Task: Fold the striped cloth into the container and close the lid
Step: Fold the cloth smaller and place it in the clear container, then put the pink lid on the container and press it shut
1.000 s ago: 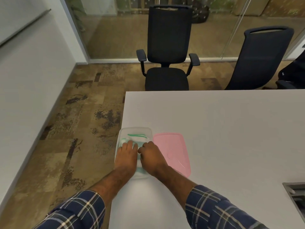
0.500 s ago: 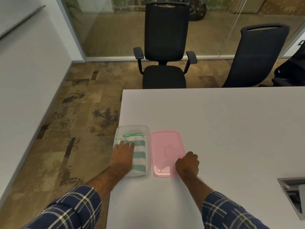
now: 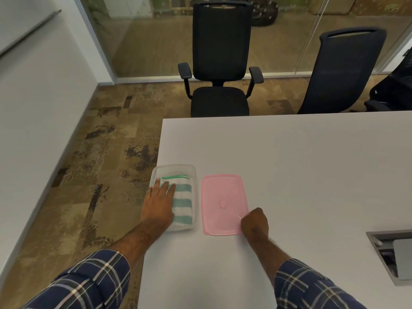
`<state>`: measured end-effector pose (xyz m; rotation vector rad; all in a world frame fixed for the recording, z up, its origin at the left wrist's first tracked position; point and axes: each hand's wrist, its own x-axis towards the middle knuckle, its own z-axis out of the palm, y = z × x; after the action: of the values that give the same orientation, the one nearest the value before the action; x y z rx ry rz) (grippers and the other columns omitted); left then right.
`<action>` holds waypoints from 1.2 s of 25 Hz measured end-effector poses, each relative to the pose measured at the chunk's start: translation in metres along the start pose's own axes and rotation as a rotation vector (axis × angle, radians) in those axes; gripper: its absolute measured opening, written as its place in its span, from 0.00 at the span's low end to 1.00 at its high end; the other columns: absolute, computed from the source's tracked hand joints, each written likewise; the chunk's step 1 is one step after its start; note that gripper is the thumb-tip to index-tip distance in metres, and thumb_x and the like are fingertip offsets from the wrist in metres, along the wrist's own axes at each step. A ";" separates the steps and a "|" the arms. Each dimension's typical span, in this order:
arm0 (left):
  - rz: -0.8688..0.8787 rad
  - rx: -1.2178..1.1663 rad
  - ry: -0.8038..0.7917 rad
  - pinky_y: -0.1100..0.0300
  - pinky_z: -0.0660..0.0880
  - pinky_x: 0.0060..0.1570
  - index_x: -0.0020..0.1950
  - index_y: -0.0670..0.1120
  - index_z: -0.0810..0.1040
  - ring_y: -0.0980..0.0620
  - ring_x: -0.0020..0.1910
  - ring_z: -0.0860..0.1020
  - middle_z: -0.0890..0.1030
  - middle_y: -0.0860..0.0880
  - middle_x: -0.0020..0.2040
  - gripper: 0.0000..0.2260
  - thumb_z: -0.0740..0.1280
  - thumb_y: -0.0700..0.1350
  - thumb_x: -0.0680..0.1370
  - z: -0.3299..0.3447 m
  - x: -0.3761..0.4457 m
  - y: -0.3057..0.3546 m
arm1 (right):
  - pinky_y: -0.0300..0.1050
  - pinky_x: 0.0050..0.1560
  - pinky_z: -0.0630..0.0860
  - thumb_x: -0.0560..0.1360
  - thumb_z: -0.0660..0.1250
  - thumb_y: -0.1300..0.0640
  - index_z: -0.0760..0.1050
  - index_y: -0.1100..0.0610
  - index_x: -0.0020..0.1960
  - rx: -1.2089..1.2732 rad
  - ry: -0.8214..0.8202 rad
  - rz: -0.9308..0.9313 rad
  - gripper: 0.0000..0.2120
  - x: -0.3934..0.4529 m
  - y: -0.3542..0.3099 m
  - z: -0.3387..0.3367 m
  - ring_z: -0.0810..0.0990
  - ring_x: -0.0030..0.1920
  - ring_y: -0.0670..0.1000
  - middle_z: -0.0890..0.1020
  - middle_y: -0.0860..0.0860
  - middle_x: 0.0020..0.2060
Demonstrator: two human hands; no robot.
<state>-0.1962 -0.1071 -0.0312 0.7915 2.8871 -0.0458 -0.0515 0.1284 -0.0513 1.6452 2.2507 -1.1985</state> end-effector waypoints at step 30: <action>-0.338 -1.430 0.101 0.51 0.81 0.51 0.64 0.47 0.72 0.43 0.54 0.81 0.80 0.46 0.60 0.12 0.62 0.45 0.81 -0.118 -0.025 0.196 | 0.34 0.50 0.75 0.72 0.72 0.49 0.78 0.50 0.54 0.299 0.024 -0.953 0.12 -0.076 -0.014 -0.088 0.79 0.49 0.43 0.84 0.45 0.50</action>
<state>-0.0905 0.0568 0.0915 -0.0015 2.1658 1.7428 -0.0019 0.1259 0.0543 0.5473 3.0910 -1.7281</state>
